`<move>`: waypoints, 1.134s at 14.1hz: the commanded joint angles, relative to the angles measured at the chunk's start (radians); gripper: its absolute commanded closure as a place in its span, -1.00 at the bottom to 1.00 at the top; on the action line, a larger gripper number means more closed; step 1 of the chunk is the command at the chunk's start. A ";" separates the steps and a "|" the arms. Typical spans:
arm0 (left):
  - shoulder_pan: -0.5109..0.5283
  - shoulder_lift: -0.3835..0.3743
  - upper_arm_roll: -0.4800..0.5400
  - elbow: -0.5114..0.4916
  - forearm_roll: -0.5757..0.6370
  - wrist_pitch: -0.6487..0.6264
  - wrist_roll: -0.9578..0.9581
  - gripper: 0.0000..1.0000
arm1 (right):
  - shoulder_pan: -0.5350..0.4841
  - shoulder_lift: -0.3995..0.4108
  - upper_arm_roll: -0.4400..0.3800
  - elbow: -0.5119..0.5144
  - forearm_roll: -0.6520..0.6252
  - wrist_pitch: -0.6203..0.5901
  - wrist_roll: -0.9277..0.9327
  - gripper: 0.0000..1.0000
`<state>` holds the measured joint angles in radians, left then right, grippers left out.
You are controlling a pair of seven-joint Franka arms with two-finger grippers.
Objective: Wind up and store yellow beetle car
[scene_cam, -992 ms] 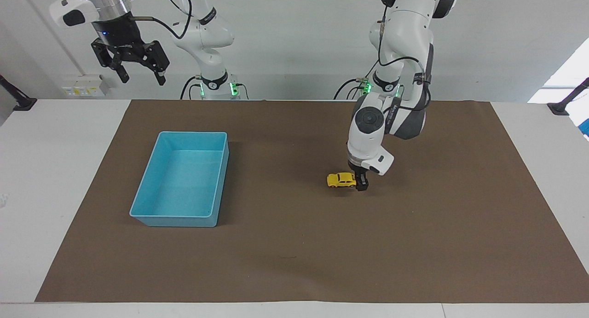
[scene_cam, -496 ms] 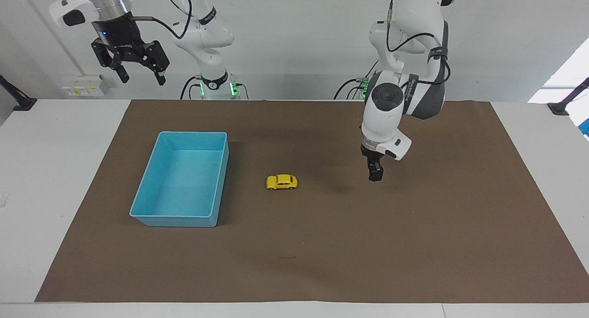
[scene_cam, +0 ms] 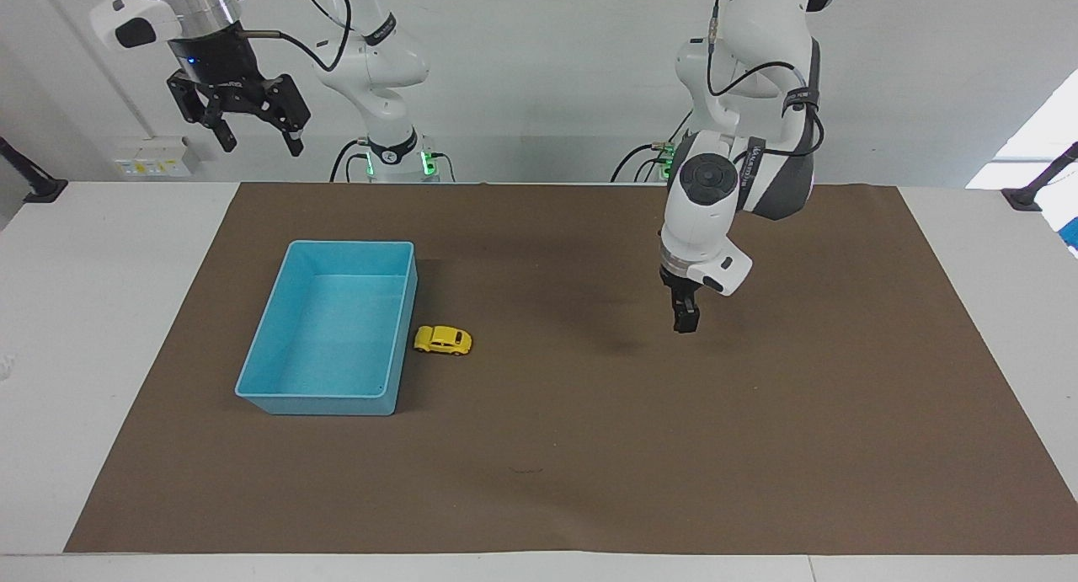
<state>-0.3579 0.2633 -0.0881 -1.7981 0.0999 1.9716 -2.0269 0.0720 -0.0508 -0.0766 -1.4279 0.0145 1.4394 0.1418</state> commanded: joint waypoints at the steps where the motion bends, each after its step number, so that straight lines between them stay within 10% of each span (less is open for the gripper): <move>1: 0.036 -0.018 -0.007 0.032 0.023 -0.002 0.075 -1.00 | -0.008 -0.011 0.003 -0.005 0.010 -0.013 0.016 -1.00; 11: 0.178 -0.213 -0.005 0.056 -0.006 -0.112 0.633 -1.00 | -0.008 -0.015 0.005 -0.005 0.009 -0.025 0.010 -1.00; 16: 0.240 -0.246 -0.004 0.051 -0.038 -0.128 1.024 -1.00 | -0.001 -0.021 0.024 -0.019 0.012 0.041 -0.363 -1.00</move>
<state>-0.1498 0.0357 -0.0834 -1.7294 0.0858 1.8587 -1.1568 0.0759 -0.0565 -0.0587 -1.4279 0.0148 1.4435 -0.0457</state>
